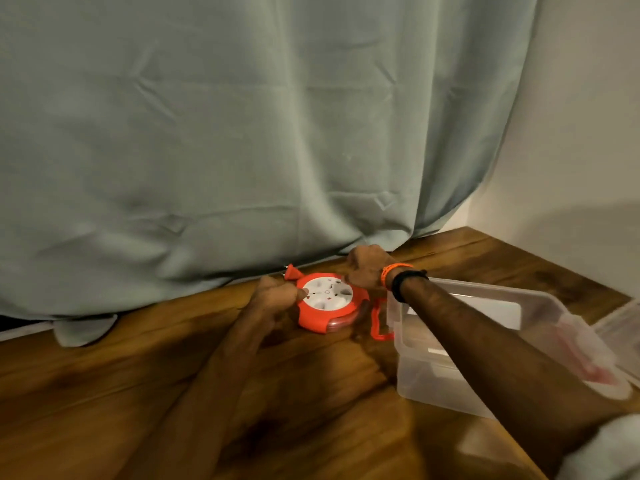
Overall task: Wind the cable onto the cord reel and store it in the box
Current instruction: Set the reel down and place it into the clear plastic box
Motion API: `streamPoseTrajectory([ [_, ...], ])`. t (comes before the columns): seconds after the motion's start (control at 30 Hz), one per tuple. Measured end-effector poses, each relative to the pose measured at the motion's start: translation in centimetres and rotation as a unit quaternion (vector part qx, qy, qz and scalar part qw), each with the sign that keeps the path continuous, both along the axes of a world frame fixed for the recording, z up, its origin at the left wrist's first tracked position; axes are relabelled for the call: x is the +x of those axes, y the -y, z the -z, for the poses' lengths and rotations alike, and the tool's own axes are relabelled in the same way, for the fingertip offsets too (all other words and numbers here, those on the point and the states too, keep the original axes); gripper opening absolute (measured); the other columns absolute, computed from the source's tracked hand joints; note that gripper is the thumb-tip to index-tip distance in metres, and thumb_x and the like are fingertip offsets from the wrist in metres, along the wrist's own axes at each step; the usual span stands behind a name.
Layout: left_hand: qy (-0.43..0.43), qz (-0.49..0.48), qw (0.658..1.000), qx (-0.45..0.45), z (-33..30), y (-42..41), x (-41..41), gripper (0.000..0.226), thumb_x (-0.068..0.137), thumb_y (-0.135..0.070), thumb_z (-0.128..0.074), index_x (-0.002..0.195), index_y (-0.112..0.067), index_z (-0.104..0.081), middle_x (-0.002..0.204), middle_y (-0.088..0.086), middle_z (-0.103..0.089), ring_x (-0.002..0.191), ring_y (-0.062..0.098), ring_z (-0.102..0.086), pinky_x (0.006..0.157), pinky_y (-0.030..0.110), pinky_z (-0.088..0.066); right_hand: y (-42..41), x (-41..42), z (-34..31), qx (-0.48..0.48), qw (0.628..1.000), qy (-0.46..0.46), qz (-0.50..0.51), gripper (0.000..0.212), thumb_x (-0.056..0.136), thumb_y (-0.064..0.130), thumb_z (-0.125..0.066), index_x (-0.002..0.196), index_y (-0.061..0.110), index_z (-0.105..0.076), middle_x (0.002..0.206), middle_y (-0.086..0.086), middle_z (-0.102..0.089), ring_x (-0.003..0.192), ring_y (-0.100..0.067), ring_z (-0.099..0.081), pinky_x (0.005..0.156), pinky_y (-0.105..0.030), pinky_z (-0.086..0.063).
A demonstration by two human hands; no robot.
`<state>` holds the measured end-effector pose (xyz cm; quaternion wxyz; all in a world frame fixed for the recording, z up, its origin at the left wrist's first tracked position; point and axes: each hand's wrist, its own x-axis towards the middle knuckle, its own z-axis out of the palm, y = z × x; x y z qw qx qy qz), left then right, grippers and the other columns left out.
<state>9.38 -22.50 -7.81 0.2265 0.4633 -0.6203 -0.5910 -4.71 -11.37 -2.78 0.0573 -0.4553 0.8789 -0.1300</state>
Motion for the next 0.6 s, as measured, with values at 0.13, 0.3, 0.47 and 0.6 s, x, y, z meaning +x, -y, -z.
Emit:
streamPoseTrajectory([
  [0.13, 0.056, 0.030, 0.997, 0.038, 0.6, 1.5, -0.9, 0.040, 0.085, -0.018, -0.077, 0.121, -0.009, -0.062, 0.118, 0.013, -0.065, 0.106, 0.029, -0.060, 0.074, 0.041, -0.051, 2.4, -1.1, 0.8, 0.051, 0.998, 0.036, 0.005, 0.024, 0.086, 0.032, -0.065, 0.101, 0.013, -0.066, 0.117, -0.015, -0.070, 0.081, -0.024, -0.055, 0.067, -0.024, -0.043],
  [0.3, 0.053, 0.040, 0.993, 0.095, 0.8, 2.1, -1.9, 0.042, 0.087, -0.017, -0.074, 0.126, -0.014, -0.060, 0.127, 0.011, -0.062, 0.111, 0.028, -0.056, 0.074, 0.042, -0.049, 3.1, -2.1, 0.4, 0.070, 0.989, 0.116, 0.064, 0.043, 0.100, 0.015, -0.054, 0.139, -0.001, -0.049, 0.146, -0.021, -0.049, 0.131, -0.033, -0.052, 0.109, -0.039, -0.039],
  [0.47, 0.038, 0.030, 0.992, 0.113, 0.3, 1.8, -2.0, 0.047, 0.085, -0.007, -0.074, 0.129, -0.012, -0.059, 0.127, 0.012, -0.061, 0.111, 0.029, -0.055, 0.063, 0.040, -0.044, 3.0, -1.1, 0.3, 0.081, 0.963, 0.241, 0.085, 0.050, 0.095, 0.022, -0.063, 0.138, 0.001, -0.049, 0.135, -0.028, -0.056, 0.113, -0.044, -0.063, 0.095, -0.056, -0.053],
  [0.6, 0.001, 0.005, 0.997, 0.080, -1.3, 1.8, -1.5, 0.036, 0.084, 0.003, -0.072, 0.117, -0.005, -0.058, 0.088, 0.017, -0.061, 0.077, 0.026, -0.060, 0.054, 0.035, -0.042, 2.5, -1.2, -0.2, -0.041, 0.959, 0.262, 0.102, 0.036, 0.095, 0.020, -0.062, 0.126, 0.002, -0.054, 0.124, -0.022, -0.062, 0.108, -0.039, -0.063, 0.097, -0.051, -0.053],
])
